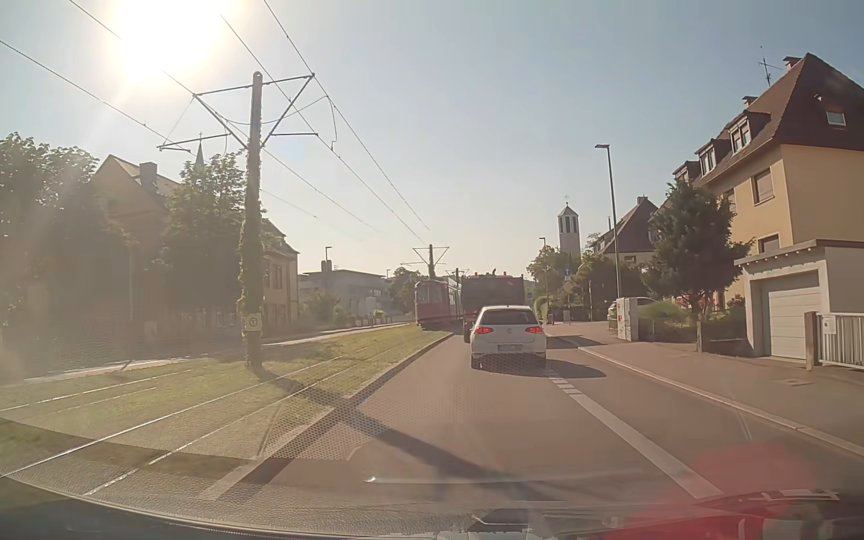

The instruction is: Follow the waypoints while adhering to traffic rules and regulations

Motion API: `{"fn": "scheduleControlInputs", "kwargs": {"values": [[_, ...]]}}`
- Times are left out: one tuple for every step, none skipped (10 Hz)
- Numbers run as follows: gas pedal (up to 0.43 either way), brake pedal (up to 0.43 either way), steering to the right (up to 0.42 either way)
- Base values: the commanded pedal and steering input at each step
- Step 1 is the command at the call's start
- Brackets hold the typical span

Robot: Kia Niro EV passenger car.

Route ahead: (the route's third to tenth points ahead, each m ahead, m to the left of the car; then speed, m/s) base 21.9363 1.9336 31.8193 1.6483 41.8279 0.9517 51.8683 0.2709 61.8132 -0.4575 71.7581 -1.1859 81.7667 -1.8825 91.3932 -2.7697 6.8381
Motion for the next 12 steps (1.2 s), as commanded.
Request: {"fn": "scheduleControlInputs", "kwargs": {"values": [[0.110,0.000,0.008],[0.098,0.000,0.008],[0.098,0.000,0.009],[0.087,0.000,0.008],[0.087,0.000,0.009],[0.079,0.000,0.009],[0.079,0.000,0.009],[0.079,0.000,0.008],[0.079,0.000,0.009],[0.079,0.000,0.008],[0.079,0.000,0.009],[0.079,0.000,0.009]]}}
